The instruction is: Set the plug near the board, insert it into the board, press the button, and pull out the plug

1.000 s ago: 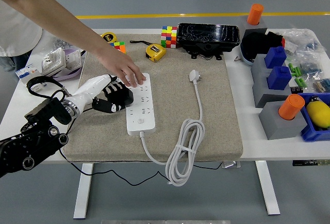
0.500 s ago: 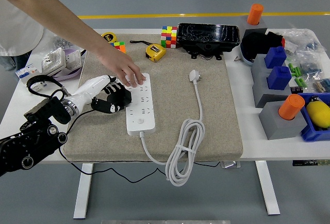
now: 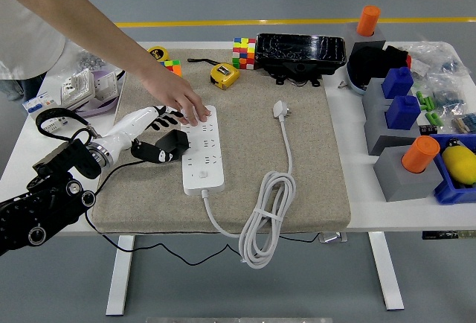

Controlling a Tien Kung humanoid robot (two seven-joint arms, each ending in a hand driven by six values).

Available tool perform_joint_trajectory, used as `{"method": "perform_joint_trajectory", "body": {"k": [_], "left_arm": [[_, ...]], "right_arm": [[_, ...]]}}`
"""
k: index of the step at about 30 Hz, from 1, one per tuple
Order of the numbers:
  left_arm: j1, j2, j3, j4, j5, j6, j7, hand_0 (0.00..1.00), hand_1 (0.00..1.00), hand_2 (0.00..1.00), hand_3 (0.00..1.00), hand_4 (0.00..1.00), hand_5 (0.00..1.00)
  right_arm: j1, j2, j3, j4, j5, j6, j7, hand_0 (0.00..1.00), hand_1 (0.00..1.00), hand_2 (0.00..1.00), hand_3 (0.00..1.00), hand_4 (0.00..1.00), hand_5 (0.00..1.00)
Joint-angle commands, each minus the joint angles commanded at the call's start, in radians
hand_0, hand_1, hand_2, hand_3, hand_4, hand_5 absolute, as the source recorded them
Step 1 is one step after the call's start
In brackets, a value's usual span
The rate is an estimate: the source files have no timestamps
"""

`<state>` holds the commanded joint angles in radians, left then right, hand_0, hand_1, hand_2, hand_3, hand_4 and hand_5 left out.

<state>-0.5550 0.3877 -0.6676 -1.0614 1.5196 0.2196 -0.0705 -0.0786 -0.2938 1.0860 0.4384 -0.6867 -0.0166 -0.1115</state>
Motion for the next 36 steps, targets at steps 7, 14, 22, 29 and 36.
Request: {"method": "perform_joint_trajectory", "body": {"k": [7,14,22,29,36], "left_arm": [[0.102,0.006,-0.128,-0.103,0.005,0.035,0.013,0.607,0.703,0.746,0.781,0.956,0.223],[0.227,0.026,-0.201,-0.232,0.015,0.075,0.073,0.675,0.679,0.715,0.742,0.863,0.359],[0.292,0.032,-0.195,-0.296,0.071,0.072,0.139,0.727,0.753,0.758,0.705,0.815,0.407],[0.286,0.023,-0.163,-0.302,0.079,0.073,0.144,0.751,0.775,0.770,0.700,0.798,0.424],[0.267,0.009,-0.152,-0.278,0.081,0.083,0.132,0.749,0.770,0.763,0.692,0.773,0.437]], "right_arm": [[-0.002,0.006,0.004,-0.001,-0.002,0.001,0.000,0.673,0.687,0.700,0.617,0.940,0.538],[-0.002,0.004,0.013,0.000,-0.008,0.000,0.000,0.673,0.687,0.700,0.616,0.940,0.538],[-0.003,0.006,0.011,0.004,-0.010,-0.002,0.004,0.673,0.687,0.698,0.615,0.940,0.538],[-0.001,0.005,0.012,0.008,-0.011,-0.004,0.007,0.673,0.686,0.698,0.614,0.940,0.538],[0.001,0.006,0.010,0.007,-0.010,-0.005,0.009,0.673,0.685,0.697,0.611,0.939,0.537]]}}
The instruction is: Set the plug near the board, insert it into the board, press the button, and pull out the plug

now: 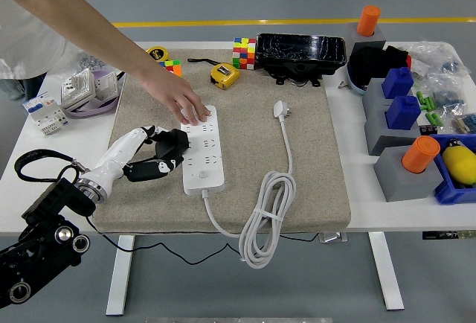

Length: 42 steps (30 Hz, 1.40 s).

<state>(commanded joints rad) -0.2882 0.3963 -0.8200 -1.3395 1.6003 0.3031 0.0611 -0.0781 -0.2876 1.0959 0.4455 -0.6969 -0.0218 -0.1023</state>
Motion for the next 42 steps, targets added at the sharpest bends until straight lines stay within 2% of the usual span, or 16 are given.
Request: {"method": "perform_joint_trajectory", "body": {"k": [13,21,34,42], "left_arm": [[-0.037,-0.018,0.030,-0.008,0.001,-0.001,0.001,0.743,0.760,0.755,0.679,0.771,0.439],[-0.086,-0.019,0.083,-0.013,-0.001,-0.009,0.005,0.742,0.752,0.751,0.673,0.769,0.436],[-0.150,-0.044,0.149,-0.009,0.005,-0.026,0.020,0.728,0.738,0.744,0.664,0.769,0.439],[-0.161,-0.051,0.162,0.008,-0.003,-0.035,0.030,0.709,0.728,0.737,0.659,0.767,0.441]], "right_arm": [[0.000,0.001,-0.005,0.001,0.003,-0.001,0.002,0.669,0.685,0.698,0.608,0.938,0.537],[0.001,0.001,-0.006,0.001,0.004,-0.001,0.002,0.671,0.684,0.697,0.608,0.937,0.537],[0.000,0.001,-0.008,0.000,0.006,0.000,0.003,0.670,0.684,0.697,0.607,0.937,0.539],[0.001,0.000,-0.007,0.002,0.006,-0.001,0.003,0.670,0.684,0.697,0.606,0.937,0.538]]}}
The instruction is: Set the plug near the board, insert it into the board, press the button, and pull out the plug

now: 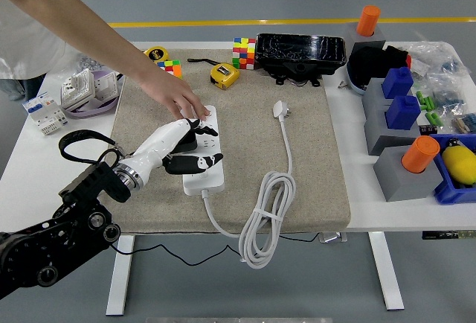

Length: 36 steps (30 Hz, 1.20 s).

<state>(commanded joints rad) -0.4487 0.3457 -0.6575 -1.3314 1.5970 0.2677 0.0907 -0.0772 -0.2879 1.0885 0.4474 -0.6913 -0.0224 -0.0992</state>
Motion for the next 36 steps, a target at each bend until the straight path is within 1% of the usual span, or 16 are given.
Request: {"method": "perform_joint_trajectory", "body": {"k": [7,12,17,18,21,23,24,27,29,30,32,35,36], "left_arm": [[0.006,0.005,-0.005,-0.016,-0.012,0.009,-0.012,0.705,0.719,0.734,0.656,0.769,0.443],[0.017,0.013,-0.031,-0.054,-0.016,0.018,-0.022,0.706,0.716,0.733,0.652,0.771,0.444],[0.032,0.026,-0.050,-0.099,-0.016,0.017,-0.016,0.706,0.716,0.733,0.652,0.771,0.444],[0.037,0.030,-0.056,-0.114,-0.014,0.012,-0.006,0.547,0.623,0.673,0.655,0.773,0.445],[0.050,0.040,-0.073,-0.154,-0.010,-0.011,0.031,0.547,0.623,0.673,0.655,0.773,0.445],[0.062,0.048,-0.090,-0.187,0.002,-0.047,0.082,0.547,0.623,0.673,0.655,0.773,0.445],[0.065,0.050,-0.095,-0.195,0.007,-0.058,0.101,0.237,0.279,0.402,0.660,0.784,0.421],[0.074,0.057,-0.106,-0.210,0.033,-0.099,0.157,0.237,0.279,0.402,0.660,0.784,0.421],[0.077,0.060,-0.110,-0.215,0.040,-0.119,0.174,0.237,0.279,0.402,0.660,0.784,0.421],[0.079,0.062,-0.113,-0.219,0.042,-0.135,0.186,0.118,0.056,0.151,0.704,0.830,0.228],[0.080,0.064,-0.116,-0.227,0.038,-0.172,0.209,0.118,0.056,0.151,0.704,0.830,0.228],[0.082,0.069,-0.117,-0.241,0.022,-0.258,0.265,0.118,0.056,0.151,0.704,0.830,0.228],[0.082,0.070,-0.117,-0.244,0.019,-0.274,0.274,0.091,0.049,0.161,0.834,0.638,0.002]], "right_arm": [[-0.001,-0.001,0.001,0.002,-0.001,0.000,0.001,0.669,0.684,0.696,0.606,0.936,0.538],[-0.001,-0.001,0.002,0.004,-0.003,-0.001,0.002,0.669,0.684,0.696,0.606,0.936,0.538],[-0.001,-0.002,0.003,0.004,-0.004,-0.001,0.002,0.669,0.684,0.696,0.606,0.936,0.538],[-0.001,-0.002,0.002,0.004,-0.004,-0.001,0.002,0.669,0.684,0.696,0.606,0.937,0.538],[-0.001,-0.002,0.002,0.003,-0.004,-0.001,0.002,0.669,0.684,0.696,0.606,0.937,0.538],[-0.001,-0.001,0.001,0.003,-0.004,0.000,0.001,0.669,0.684,0.696,0.606,0.937,0.538],[-0.001,-0.001,0.001,0.003,-0.004,0.000,0.001,0.668,0.684,0.696,0.605,0.937,0.539],[-0.002,-0.002,0.001,0.003,-0.004,0.000,0.001,0.668,0.684,0.696,0.605,0.937,0.539],[-0.002,-0.002,0.000,0.003,-0.005,0.000,0.001,0.668,0.684,0.696,0.605,0.937,0.539],[-0.002,-0.002,0.000,0.004,-0.005,0.001,0.000,0.668,0.684,0.696,0.605,0.936,0.538],[-0.001,-0.002,0.001,0.003,-0.005,0.001,0.001,0.668,0.684,0.696,0.605,0.936,0.538],[-0.001,-0.002,0.002,0.003,-0.005,0.002,0.000,0.668,0.684,0.696,0.605,0.936,0.538],[-0.001,-0.002,0.002,0.003,-0.005,0.002,0.000,0.668,0.684,0.696,0.605,0.936,0.537]]}}
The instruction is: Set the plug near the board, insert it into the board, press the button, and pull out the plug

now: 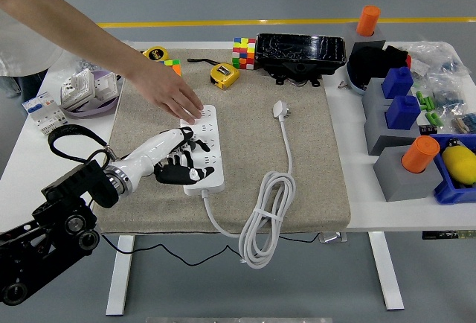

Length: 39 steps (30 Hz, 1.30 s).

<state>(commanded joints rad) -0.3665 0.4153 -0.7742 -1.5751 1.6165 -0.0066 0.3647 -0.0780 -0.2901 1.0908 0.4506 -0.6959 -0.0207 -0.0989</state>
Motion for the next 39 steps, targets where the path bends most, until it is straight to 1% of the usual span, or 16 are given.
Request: {"method": "perform_joint_trajectory", "body": {"k": [3,5,6,8,11,17,18,23,24,29,30,35,36,39], "left_arm": [[0.001,0.005,0.003,-0.008,-0.006,-0.053,0.039,0.091,0.049,0.161,0.834,0.638,0.002],[0.001,0.007,0.003,-0.013,-0.012,-0.075,0.054,0.091,0.049,0.161,0.834,0.638,0.002],[0.000,0.008,0.003,-0.015,-0.014,-0.083,0.059,0.082,0.054,0.165,0.860,0.615,0.002],[-0.002,0.009,0.005,-0.016,-0.017,-0.092,0.067,0.082,0.054,0.165,0.860,0.615,0.002],[-0.004,0.010,0.009,-0.015,-0.021,-0.092,0.070,0.082,0.054,0.165,0.860,0.615,0.002],[-0.009,0.011,0.012,-0.012,-0.025,-0.117,0.094,0.080,0.055,0.164,0.857,0.618,0.002],[-0.010,0.012,0.013,-0.013,-0.026,-0.118,0.095,0.077,0.053,0.165,0.826,0.625,0.002],[-0.017,0.014,0.021,-0.006,-0.035,-0.126,0.108,0.077,0.053,0.165,0.826,0.625,0.002],[-0.017,0.013,0.022,-0.004,-0.036,-0.129,0.110,0.078,0.053,0.165,0.790,0.623,0.002],[-0.020,0.011,0.032,0.008,-0.042,-0.135,0.117,0.078,0.053,0.165,0.790,0.623,0.002],[-0.021,0.010,0.034,0.010,-0.044,-0.136,0.119,0.078,0.053,0.165,0.758,0.625,0.002],[-0.021,0.007,0.044,0.020,-0.050,-0.148,0.136,0.078,0.053,0.165,0.758,0.625,0.002],[-0.022,0.006,0.046,0.021,-0.051,-0.148,0.139,0.079,0.053,0.164,0.728,0.628,0.002],[-0.026,0.005,0.053,0.027,-0.047,-0.151,0.148,0.079,0.053,0.164,0.728,0.628,0.002]], "right_arm": [[0.001,-0.001,-0.001,0.001,0.000,0.000,0.000,0.668,0.684,0.696,0.605,0.936,0.537],[0.002,-0.002,-0.003,0.000,0.001,0.000,0.000,0.668,0.684,0.696,0.605,0.936,0.537],[0.003,-0.003,-0.005,0.000,0.001,0.000,0.000,0.668,0.684,0.696,0.605,0.936,0.536],[0.004,-0.003,-0.007,0.000,0.002,0.000,0.000,0.668,0.684,0.696,0.605,0.936,0.536],[0.005,-0.004,-0.010,0.001,0.003,0.001,0.000,0.668,0.684,0.696,0.605,0.936,0.536],[0.008,-0.008,-0.016,0.001,0.004,0.000,0.001,0.668,0.684,0.696,0.604,0.936,0.536],[0.009,-0.008,-0.016,0.000,0.004,0.000,0.000,0.668,0.684,0.696,0.605,0.936,0.536],[0.010,-0.010,-0.018,0.000,0.005,0.000,0.000,0.668,0.684,0.696,0.605,0.936,0.536],[0.010,-0.011,-0.018,0.000,0.005,0.000,0.000,0.668,0.684,0.695,0.604,0.936,0.536],[0.010,-0.012,-0.021,0.000,0.006,0.000,0.001,0.668,0.684,0.695,0.604,0.936,0.536],[0.010,-0.012,-0.021,0.000,0.006,0.000,0.001,0.668,0.683,0.695,0.604,0.936,0.536],[0.009,-0.012,-0.022,0.001,0.006,0.000,0.001,0.668,0.683,0.695,0.604,0.936,0.536],[0.008,-0.012,-0.022,0.001,0.006,-0.001,0.001,0.668,0.684,0.695,0.604,0.935,0.535],[0.009,-0.012,-0.021,0.001,0.006,-0.001,0.001,0.668,0.684,0.695,0.604,0.935,0.535]]}}
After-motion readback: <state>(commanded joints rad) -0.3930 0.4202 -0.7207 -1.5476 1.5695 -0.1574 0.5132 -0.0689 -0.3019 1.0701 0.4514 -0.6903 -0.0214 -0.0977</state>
